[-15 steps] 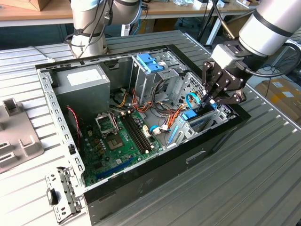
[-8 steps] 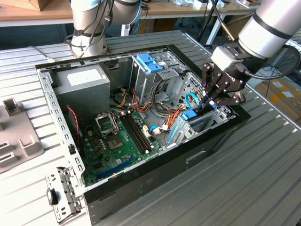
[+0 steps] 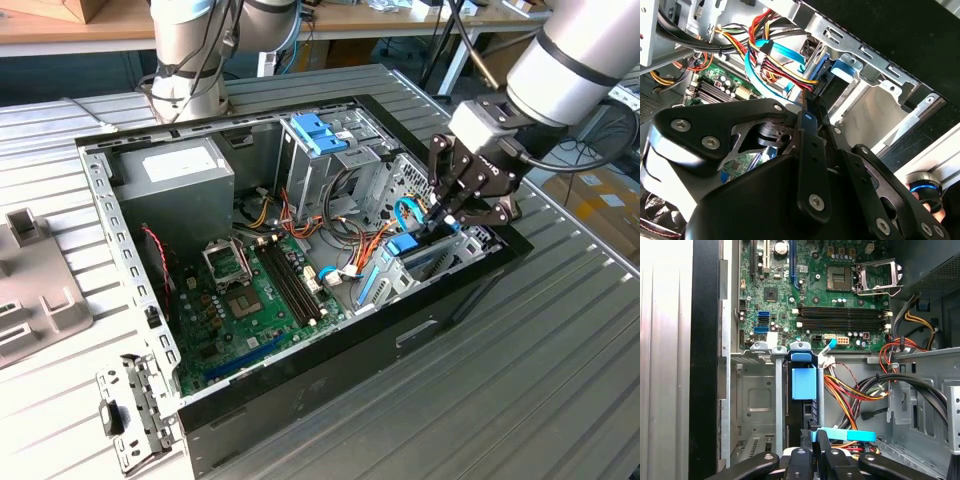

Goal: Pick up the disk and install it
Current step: 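Insert the second disk wire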

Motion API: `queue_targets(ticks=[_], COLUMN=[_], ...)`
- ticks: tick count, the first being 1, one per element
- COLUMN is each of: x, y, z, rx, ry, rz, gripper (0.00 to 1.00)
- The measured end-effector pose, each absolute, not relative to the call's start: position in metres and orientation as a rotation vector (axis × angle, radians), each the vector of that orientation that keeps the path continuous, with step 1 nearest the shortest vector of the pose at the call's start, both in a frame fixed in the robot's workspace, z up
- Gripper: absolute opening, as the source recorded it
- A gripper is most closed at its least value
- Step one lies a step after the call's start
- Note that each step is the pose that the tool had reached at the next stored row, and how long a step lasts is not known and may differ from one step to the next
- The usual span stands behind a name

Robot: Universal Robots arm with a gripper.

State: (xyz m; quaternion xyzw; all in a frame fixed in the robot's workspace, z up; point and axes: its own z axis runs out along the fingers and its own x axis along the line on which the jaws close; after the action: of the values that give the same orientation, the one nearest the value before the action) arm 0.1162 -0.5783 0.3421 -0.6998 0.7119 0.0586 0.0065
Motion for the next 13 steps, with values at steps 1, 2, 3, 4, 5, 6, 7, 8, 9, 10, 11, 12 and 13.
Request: queue_targets(ticks=[1,2,3,4,5,6,7,8,9,10,11,12,13], x=[0.116,0.116,0.116,0.116,0.116,0.116,0.116,0.116,0.116,0.116,0.116,0.116,0.116], y=[-0.578,-0.578,-0.578,-0.578,-0.578,-0.578,-0.578,-0.578,-0.578,-0.578,-0.578,-0.578,-0.578], z=[0.342,0.342,0.342,0.342,0.343,0.345,0.347,0.351,0.353,0.368,0.363,0.35,0.349], rx=[-2.19,-2.19,-2.19,-2.19,-2.19,-2.19,-2.19,-2.19,-2.19,-2.19,-2.189,-2.191,-2.191], ry=[2.227,2.228,2.228,2.228,2.228,2.228,2.228,2.228,2.228,2.227,2.226,2.229,2.229], rz=[0.183,0.183,0.183,0.183,0.182,0.182,0.183,0.182,0.182,0.183,0.186,0.192,0.193], gripper=[0.23,0.23,0.3,0.3,0.3,0.3,0.3,0.3,0.3,0.3,0.11,0.11,0.11])
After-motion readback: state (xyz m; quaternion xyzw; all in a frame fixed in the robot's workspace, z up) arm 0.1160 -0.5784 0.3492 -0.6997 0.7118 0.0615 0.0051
